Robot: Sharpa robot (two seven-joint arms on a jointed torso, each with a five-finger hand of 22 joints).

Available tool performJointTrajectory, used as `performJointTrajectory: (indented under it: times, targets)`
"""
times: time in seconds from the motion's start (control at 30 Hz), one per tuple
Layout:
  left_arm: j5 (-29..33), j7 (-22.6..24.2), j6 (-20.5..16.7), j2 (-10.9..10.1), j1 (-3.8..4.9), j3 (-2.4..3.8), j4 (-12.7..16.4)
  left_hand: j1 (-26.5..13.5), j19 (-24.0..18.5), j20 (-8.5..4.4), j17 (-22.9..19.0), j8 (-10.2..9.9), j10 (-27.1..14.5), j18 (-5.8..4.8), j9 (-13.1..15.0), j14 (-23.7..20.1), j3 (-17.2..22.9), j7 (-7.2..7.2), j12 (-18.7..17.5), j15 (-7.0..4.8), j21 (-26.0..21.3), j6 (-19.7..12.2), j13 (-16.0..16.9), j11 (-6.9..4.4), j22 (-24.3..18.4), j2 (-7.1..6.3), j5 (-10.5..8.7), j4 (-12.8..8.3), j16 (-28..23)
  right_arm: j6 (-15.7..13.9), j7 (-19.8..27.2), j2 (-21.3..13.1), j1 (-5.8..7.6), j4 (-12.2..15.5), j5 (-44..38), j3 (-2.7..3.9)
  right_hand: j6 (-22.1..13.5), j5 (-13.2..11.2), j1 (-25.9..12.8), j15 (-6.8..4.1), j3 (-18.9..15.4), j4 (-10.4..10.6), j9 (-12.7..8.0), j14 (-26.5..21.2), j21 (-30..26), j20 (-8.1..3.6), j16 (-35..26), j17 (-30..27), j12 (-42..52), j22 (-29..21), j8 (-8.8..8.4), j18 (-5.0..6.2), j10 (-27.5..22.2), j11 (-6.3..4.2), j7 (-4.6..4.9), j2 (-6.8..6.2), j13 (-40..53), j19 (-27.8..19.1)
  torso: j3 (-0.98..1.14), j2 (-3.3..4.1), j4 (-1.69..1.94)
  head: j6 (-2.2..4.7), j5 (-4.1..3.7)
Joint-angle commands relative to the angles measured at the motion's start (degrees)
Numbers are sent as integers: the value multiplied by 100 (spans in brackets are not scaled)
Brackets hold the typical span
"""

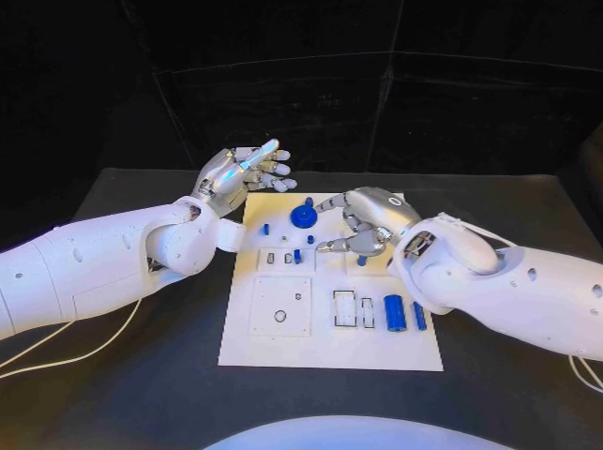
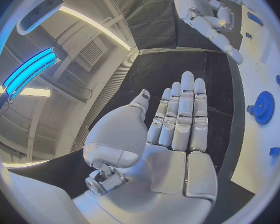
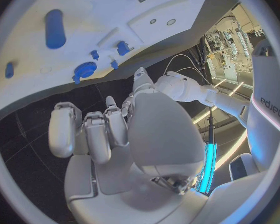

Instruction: Assemble the parts on the task board

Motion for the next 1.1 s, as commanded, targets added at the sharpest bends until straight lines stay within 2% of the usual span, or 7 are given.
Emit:
performJointTrajectory:
  times: [0.03,0.23,0.4,0.57,0.6,0.7,1.1]
  targets:
    - [-1283,-763,719,-26,71,9,-74,193,396,-176,220,-22,348,50,-9,466,174,-87,98,-173,195,103,85,-151,74,8,-55,-207,271,265,721,-283,186,115,1136,9,276,11,135,-27,57,-65,44,606,-79,-24,14,1508,-93,-160,128,-58,-94,-18,6,147,438,-106,31,-85,-13,-11,18]
    - [-2694,-2178,499,-96,259,8,-119,-28,1265,-527,1242,146,1015,18,91,1067,271,-375,715,-495,802,393,628,-441,354,-187,-99,-173,1665,665,784,-837,485,72,2235,9,500,145,243,-53,51,-160,62,606,-203,-46,14,1508,-238,-446,233,-7,-206,-47,-23,298,295,-247,69,-210,-65,2,57]
    - [-3944,-3790,418,-77,406,7,-130,-440,1663,-689,4107,535,950,-14,349,1130,135,-517,1779,-622,1433,391,1515,-578,719,-447,-74,264,4410,663,732,-945,585,-168,2827,8,526,356,293,-76,29,-216,45,606,-289,-69,14,1508,-349,-635,237,25,-277,-67,-39,378,187,-327,97,-277,-124,-18,109]
    - [-4481,-4810,582,56,504,6,-163,-527,1803,-757,6299,969,632,7,632,1244,145,-473,2918,-645,2010,186,2625,-608,1117,-480,-100,679,6036,681,676,-941,614,-239,2987,7,535,405,311,-84,17,-238,38,606,-331,-77,14,1508,-395,-726,239,40,-304,-75,-45,404,144,-365,132,-298,-127,-35,134]
    - [-4616,-4997,621,97,528,6,-173,-514,2074,-783,6796,1126,536,-62,731,1273,131,-511,3234,-648,2628,96,2940,-615,1775,-494,-81,806,6356,686,659,-930,617,-255,3004,7,535,414,315,-85,15,-242,37,606,-340,-79,14,1508,-403,-743,239,43,-309,-76,-46,410,136,-372,133,-306,-125,-41,130]
    - [-5096,-5497,811,185,602,6,-171,-605,2307,-794,7237,1483,308,-230,954,1284,-49,-508,3597,-663,3717,-91,3280,-603,3172,-623,-133,1159,6626,699,613,-907,623,-287,3030,7,535,421,317,-87,14,-245,35,606,-348,-80,14,1508,-411,-762,238,47,-314,-77,-46,414,128,-380,123,-299,-122,-58,146]
    - [-5414,-6736,1862,655,765,-28,-385,-657,2736,-894,7832,2467,527,-515,1731,1389,-507,-670,4499,-786,5108,-345,4262,-723,5210,-499,-200,1545,6931,702,468,-877,629,-328,2883,7,535,543,338,-98,-13,-274,22,606,-374,-93,14,1508,-441,-797,233,50,-321,-86,-52,447,98,-382,113,-283,-118,-126,133]
